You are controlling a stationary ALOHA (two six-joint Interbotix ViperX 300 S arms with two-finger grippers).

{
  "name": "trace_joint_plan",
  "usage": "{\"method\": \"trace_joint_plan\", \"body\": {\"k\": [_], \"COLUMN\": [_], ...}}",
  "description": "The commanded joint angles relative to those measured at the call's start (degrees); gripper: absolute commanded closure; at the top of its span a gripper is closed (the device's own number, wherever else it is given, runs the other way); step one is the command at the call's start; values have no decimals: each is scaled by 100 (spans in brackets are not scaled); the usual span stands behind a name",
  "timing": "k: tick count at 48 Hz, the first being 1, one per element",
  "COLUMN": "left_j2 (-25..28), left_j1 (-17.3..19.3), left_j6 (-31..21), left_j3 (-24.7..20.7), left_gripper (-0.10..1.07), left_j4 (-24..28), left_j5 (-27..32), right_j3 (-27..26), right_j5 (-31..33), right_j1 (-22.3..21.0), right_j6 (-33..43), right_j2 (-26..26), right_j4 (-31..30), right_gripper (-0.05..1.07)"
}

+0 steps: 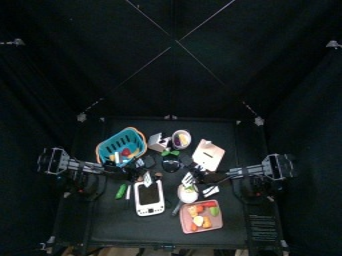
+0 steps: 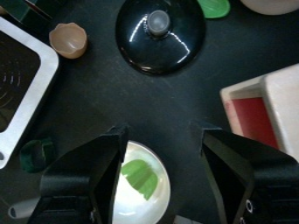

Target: Grab detergent

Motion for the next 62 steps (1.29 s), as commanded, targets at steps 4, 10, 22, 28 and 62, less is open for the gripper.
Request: {"method": "trace_joint_plan", "body": {"k": [4,10,22,28,62], "left_j2": [79,387,1037,1406,2540], "left_j1": [26,9,88,176,185], "left_j6": [-9,0,-9,-26,18], "left_j3": [-141,-334,-879,-1283,-2813], "left_gripper": [2,2,3,3,27], "left_j4": [554,668,712,554,-44], "left_j5": [-492,-729,-712,-659,703], "right_j3": [-105,105,923,1257,1837], "right_j5": [562,712,360,158,9], "right_j1": [97,158,-62,-281,-1494], "right_j6": [0,18,62,44,18], "right_j2": [-712,-1178,-2241,-2566,-3067], "right_j4": [-62,-141,-202,-237,-1310], "right_gripper": [12,13,13,13,34]}}
